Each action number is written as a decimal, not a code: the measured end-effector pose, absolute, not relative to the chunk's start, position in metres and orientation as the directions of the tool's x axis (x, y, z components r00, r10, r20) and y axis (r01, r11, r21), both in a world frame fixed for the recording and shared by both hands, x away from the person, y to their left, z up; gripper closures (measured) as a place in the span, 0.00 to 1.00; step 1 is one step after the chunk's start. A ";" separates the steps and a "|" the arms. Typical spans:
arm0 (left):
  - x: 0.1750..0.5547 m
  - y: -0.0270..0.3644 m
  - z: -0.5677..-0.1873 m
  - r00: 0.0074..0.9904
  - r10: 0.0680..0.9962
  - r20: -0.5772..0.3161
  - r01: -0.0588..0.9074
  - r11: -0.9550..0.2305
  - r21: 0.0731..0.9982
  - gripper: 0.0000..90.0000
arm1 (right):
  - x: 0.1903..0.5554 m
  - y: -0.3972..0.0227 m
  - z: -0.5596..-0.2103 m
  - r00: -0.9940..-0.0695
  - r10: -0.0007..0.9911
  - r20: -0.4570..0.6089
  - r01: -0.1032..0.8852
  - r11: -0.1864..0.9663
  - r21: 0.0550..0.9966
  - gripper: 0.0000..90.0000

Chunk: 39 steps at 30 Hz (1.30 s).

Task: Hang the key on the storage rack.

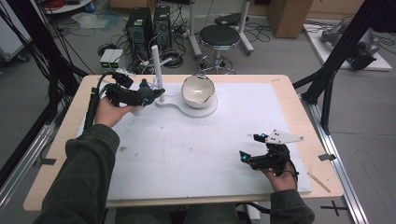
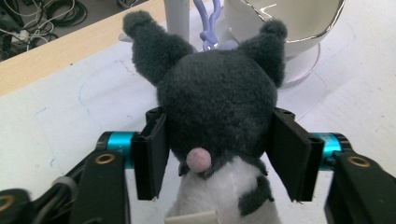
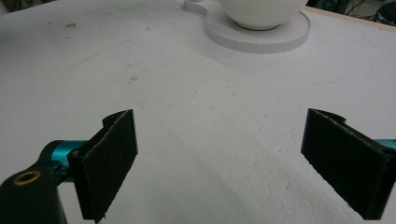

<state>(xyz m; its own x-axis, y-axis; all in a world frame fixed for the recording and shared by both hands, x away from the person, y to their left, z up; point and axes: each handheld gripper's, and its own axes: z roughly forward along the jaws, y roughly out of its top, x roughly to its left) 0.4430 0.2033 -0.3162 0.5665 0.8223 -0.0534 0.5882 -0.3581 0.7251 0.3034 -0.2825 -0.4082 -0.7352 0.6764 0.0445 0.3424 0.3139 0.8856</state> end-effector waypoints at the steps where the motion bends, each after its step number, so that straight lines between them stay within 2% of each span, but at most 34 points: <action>1: 0.443 0.203 -0.316 0.566 0.823 -0.055 0.587 -0.355 0.727 0.44 | 0.303 -0.283 -0.408 -0.735 0.676 0.044 0.343 0.315 0.885 0.11; 5: 0.442 0.203 -0.315 0.565 0.824 -0.053 0.580 -0.350 0.736 0.38 | 0.303 -0.282 -0.408 -0.733 0.678 0.046 0.347 0.315 0.884 0.11; 39: 0.412 0.205 -0.310 0.620 0.785 -0.013 0.490 -0.374 0.787 0.36 | 0.303 -0.285 -0.409 -0.722 0.690 0.047 0.353 0.309 0.883 0.11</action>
<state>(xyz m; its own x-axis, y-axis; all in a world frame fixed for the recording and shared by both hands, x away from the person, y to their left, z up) 0.4122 0.2045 -0.3095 0.6196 0.7848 -0.0130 0.4903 -0.3740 0.7872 0.3025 -0.2854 -0.4086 -0.7225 0.6898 0.0474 0.3528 0.3088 0.8833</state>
